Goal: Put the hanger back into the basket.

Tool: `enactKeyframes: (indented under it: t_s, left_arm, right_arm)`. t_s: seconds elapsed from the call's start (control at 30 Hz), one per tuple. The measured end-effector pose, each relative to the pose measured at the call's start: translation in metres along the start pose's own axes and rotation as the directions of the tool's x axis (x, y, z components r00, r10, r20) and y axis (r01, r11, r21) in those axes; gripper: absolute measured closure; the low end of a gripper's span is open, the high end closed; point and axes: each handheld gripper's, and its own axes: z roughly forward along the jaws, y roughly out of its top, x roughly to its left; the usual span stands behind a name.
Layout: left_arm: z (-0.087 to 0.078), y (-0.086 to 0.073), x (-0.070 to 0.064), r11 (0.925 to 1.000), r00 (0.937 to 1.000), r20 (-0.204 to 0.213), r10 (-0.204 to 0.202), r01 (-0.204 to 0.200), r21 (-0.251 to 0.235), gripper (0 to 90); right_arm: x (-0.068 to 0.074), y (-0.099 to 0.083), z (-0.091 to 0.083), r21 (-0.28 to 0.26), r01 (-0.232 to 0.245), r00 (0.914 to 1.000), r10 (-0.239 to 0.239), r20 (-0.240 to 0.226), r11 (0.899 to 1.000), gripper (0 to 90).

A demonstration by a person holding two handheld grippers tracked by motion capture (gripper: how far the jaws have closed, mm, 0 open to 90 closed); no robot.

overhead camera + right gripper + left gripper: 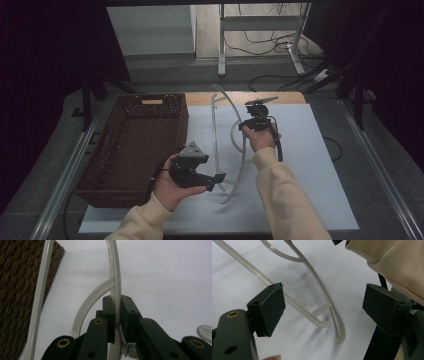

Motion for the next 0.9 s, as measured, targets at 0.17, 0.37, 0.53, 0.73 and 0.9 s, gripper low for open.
enactKeyframes:
  t_s: [0.17,0.37,0.53,0.73,0.9]
  left_arm:
    - [0.019,0.003,-0.001,0.9993,0.9999,0.011,-0.004,0.004,0.037,19.1]
    - [0.036,0.007,0.001,0.9974,0.9998,0.013,-0.016,0.015,0.07,20.1]
    - [0.055,0.008,0.006,0.9947,0.9993,-0.001,-0.037,0.037,0.096,20.5]
    - [0.069,0.009,0.008,0.993,0.9987,-0.007,-0.05,0.051,0.106,22.3]
    - [0.079,0.01,0.008,0.9925,0.9987,0.005,-0.05,0.049,0.112,24.7]
  right_arm:
    - [0.0,0.0,0.0,-0.004,-0.013,0.9997,0.013,-0.019,1.0,82.8]
    - [0.0,0.0,0.0,-0.003,-0.021,0.9994,0.021,-0.027,1.0,82.8]
    - [0.0,-0.001,0.0,-0.008,-0.028,0.999,0.028,-0.035,1.0,82.8]
    - [0.001,-0.001,0.0,-0.01,-0.032,0.9987,0.031,-0.041,0.999,82.8]
    - [0.004,-0.002,-0.001,-0.017,-0.035,0.9979,0.034,-0.056,0.999,82.8]
